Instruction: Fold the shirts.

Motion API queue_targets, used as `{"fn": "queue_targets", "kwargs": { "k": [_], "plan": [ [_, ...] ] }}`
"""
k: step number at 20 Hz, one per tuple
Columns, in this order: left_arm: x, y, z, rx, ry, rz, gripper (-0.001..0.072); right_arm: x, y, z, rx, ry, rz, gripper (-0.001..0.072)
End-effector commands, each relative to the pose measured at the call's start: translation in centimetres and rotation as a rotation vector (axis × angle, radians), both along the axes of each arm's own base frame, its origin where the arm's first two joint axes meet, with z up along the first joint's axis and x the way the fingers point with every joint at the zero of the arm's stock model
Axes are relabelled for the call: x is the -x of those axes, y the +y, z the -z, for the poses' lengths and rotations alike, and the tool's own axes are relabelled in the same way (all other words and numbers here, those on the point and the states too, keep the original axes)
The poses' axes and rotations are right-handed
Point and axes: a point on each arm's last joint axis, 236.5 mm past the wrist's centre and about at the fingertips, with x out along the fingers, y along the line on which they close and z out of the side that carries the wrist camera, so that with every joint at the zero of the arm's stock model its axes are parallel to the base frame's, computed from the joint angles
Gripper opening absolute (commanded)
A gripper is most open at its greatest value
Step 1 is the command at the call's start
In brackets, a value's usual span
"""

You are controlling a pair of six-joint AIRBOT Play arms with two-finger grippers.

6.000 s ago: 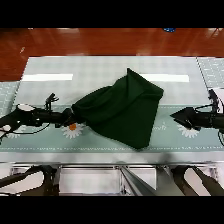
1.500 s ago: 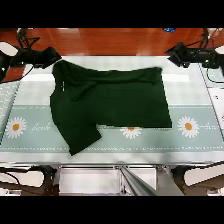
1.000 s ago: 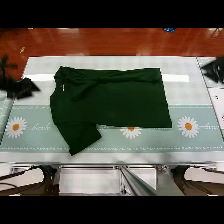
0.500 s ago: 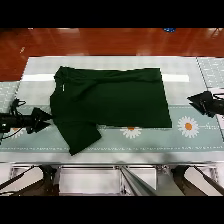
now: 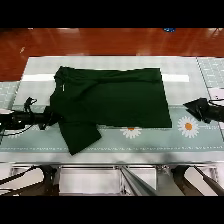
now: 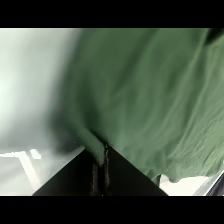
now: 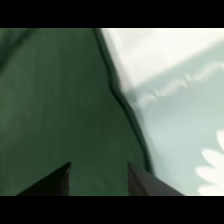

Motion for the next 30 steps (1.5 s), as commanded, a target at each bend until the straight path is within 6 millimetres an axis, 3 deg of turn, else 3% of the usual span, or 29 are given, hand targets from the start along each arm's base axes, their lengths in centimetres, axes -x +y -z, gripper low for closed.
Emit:
{"fn": "queue_targets", "kwargs": {
  "k": [1,3,7,19,21,24,25,26,28,30],
  "plan": [
    [-1.0,-1.1,-0.5,0.008,-0.025,0.033,0.0025,3.3,0.6,2.9,-0.004,0.152,-0.016,0.0406],
    [-1.0,-1.2,-0.7,0.012,-0.026,0.037,0.0025,5.2,2.0,3.7,-0.048,0.216,-0.051,0.0406],
    [-1.0,-1.2,-0.7,0.012,-0.026,0.037,0.0025,8.5,2.4,6.7,-0.063,0.376,-0.042,0.0406],
    [-1.1,-1.0,-0.5,-0.001,-0.035,0.037,0.0025,5.1,4.7,9.0,-0.311,0.345,0.000,0.0405],
    [-1.1,-1.0,-0.5,-0.002,-0.036,0.036,0.0025,4.4,4.4,9.2,-0.298,0.332,0.008,0.0403],
    [-1.2,-0.9,-0.5,-0.003,-0.037,0.035,0.0025,3.4,5.9,9.2,-0.212,0.341,-0.097,0.0402],
    [-1.2,-1.0,-0.5,-0.003,-0.037,0.035,0.0025,2.6,6.0,9.1,-0.178,0.334,-0.108,0.0372],
    [-1.2,-0.9,-0.5,-0.003,-0.037,0.035,0.0025,1.6,6.2,8.9,-0.148,0.321,-0.115,0.0286],
    [-1.3,-0.9,-0.6,-0.004,-0.041,0.034,0.0025,0.0,6.8,7.9,-0.109,0.276,-0.161,0.0024],
    [-2.5,-0.9,-2.3,0.003,-0.088,0.035,0.0025,-1.2,8.2,5.4,-0.108,0.231,-0.266,0.0023]
  ]
}}
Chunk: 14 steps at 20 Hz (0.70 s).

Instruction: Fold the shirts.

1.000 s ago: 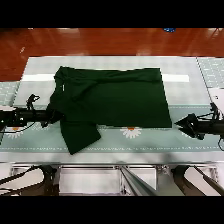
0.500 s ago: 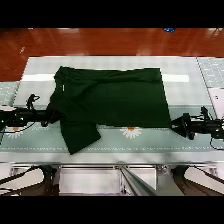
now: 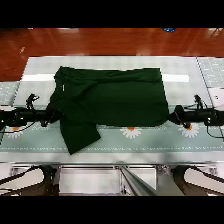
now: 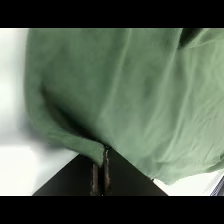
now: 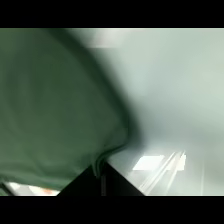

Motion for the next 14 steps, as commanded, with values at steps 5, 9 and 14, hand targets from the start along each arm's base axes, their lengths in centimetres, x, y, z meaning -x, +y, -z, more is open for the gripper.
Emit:
{"fn": "queue_targets", "kwargs": {
  "k": [5,9,14],
  "plan": [
    [-8.6,0.6,-18.7,-0.013,-0.507,0.000,0.0025,-10.6,-0.4,-20.4,0.151,-0.492,-0.128,0.0023],
    [-9.7,2.3,-40.1,-0.213,-1.017,-0.081,0.0024,-11.5,-1.6,-41.9,0.372,-0.970,-0.063,0.0023],
    [-2.5,0.9,-57.7,-0.465,-1.417,-0.083,0.0024,-3.2,1.0,-57.5,0.544,-1.329,-0.052,0.0023]
  ]
}}
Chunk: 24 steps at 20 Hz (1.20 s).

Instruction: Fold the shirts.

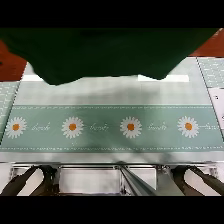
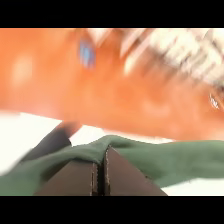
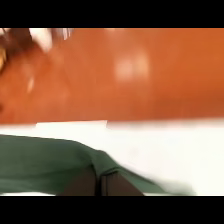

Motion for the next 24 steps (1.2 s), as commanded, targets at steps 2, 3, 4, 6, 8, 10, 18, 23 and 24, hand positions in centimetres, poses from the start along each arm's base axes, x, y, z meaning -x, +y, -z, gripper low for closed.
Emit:
{"fn": "queue_targets", "kwargs": {
  "k": [2,3,4,6,8,10,18,23,24],
  "plan": [
    [8.7,-0.8,-13.2,-0.208,-0.311,-0.152,0.0024,9.1,2.1,-10.7,0.136,-0.291,0.061,0.0023],
    [10.9,-0.9,-14.6,-0.266,-0.356,-0.198,0.0024,10.8,2.0,-10.9,0.176,-0.300,0.088,0.0023],
    [12.8,-0.9,-15.4,-0.317,-0.385,-0.237,0.0024,12.6,2.0,-10.9,0.217,-0.303,0.116,0.0022],
    [17.0,-1.5,-15.8,-0.391,-0.412,-0.296,0.0024,16.0,2.9,-11.3,0.259,-0.323,0.126,0.0022],
    [21.2,-0.7,-16.0,-0.490,-0.430,-0.413,0.0024,19.1,3.9,-11.6,0.289,-0.352,0.128,0.0022],
    [25.4,0.5,-16.0,-0.525,-0.437,-0.542,0.0024,21.7,4.4,-11.2,0.311,-0.351,0.144,0.0022],
    [29.7,4.4,-11.0,-0.490,-0.254,-0.687,0.0024,22.0,1.3,-2.9,0.261,-0.078,0.263,0.0023],
    [17.8,4.2,3.3,-0.363,0.161,-0.450,0.0024,15.8,0.5,5.4,0.170,0.123,0.189,0.0022],
    [15.5,3.4,6.6,-0.319,0.245,-0.379,0.0024,14.6,0.0,7.7,0.158,0.191,0.178,0.0022]
  ]
}}
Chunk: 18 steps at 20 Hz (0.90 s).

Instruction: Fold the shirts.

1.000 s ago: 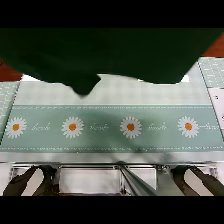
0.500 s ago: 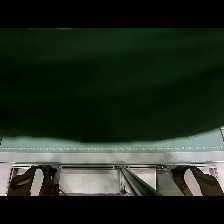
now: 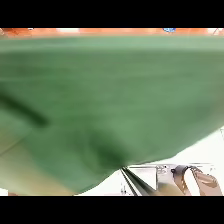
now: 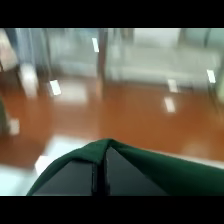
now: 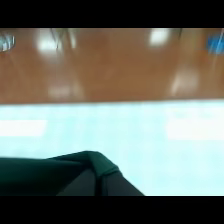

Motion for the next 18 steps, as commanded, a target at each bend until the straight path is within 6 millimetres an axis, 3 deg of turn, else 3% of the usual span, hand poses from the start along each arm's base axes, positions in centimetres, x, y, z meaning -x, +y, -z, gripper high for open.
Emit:
{"fn": "queue_targets", "kwargs": {
  "k": [1,6,10,12,14,18],
  "plan": [
    [-7.4,-1.9,11.6,0.204,0.281,0.150,0.0025,-4.1,-1.3,7.7,-0.067,0.195,-0.015,0.0023],
    [-19.3,-1.7,24.5,0.409,0.506,0.217,0.0025,-14.8,-0.4,16.9,-0.198,0.353,-0.180,0.0022],
    [-29.0,-2.3,31.4,0.498,0.597,0.230,0.0024,-24.8,-1.1,26.1,-0.267,0.446,-0.134,0.0022],
    [-32.9,-2.7,34.0,0.511,0.658,0.252,0.0025,-28.9,-1.9,29.9,-0.294,0.488,-0.111,0.0022],
    [-36.3,-2.9,35.6,0.556,0.695,0.253,0.0024,-32.1,-2.5,32.3,-0.324,0.515,-0.101,0.0022],
    [-40.0,-3.2,36.9,0.610,0.731,0.257,0.0025,-36.4,-3.2,34.3,-0.377,0.534,-0.072,0.0022]
  ]
}}
